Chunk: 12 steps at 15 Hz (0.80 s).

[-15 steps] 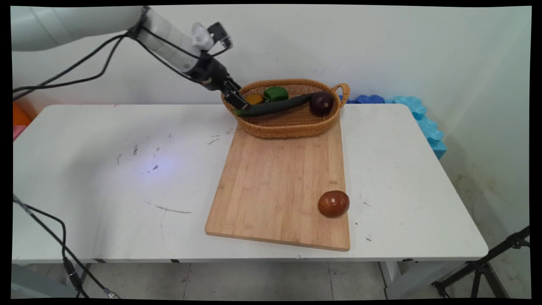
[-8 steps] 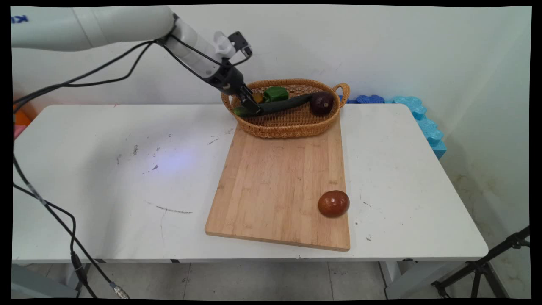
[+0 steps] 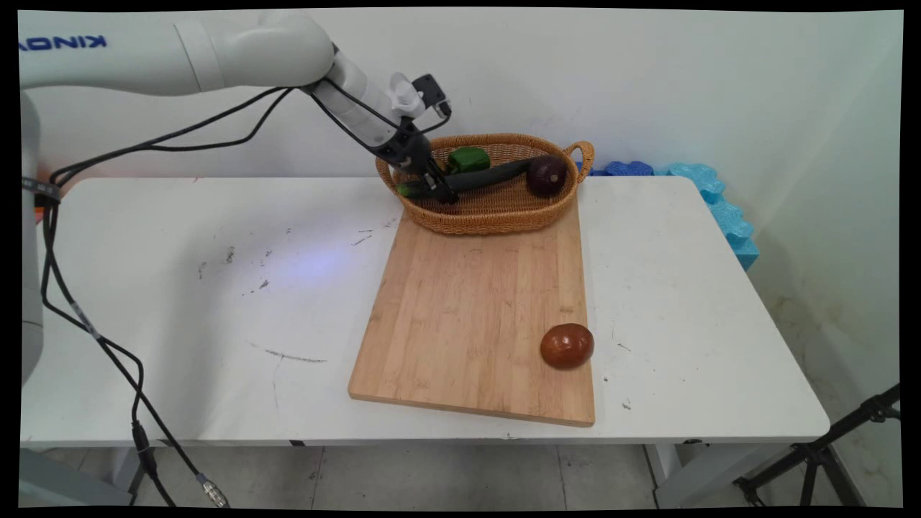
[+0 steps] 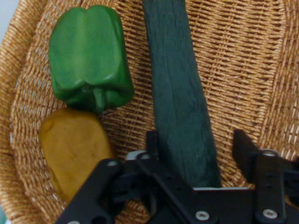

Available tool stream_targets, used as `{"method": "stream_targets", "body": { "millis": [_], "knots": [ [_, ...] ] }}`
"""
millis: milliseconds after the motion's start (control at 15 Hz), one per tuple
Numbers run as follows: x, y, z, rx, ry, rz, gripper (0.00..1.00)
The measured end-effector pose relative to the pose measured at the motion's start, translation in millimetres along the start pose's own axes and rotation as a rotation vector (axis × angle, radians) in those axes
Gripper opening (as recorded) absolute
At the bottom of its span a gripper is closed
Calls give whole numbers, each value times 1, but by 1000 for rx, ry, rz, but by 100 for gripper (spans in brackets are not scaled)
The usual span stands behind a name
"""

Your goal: Pick up the cucumber from the vegetable basket, then place the picked object on the cutting board

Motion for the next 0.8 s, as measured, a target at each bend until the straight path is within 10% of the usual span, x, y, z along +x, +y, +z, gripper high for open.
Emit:
{"method": "stream_targets", "body": {
  "millis": [800],
  "knots": [
    [12, 5, -1, 35, 6, 30, 0]
  ]
}}
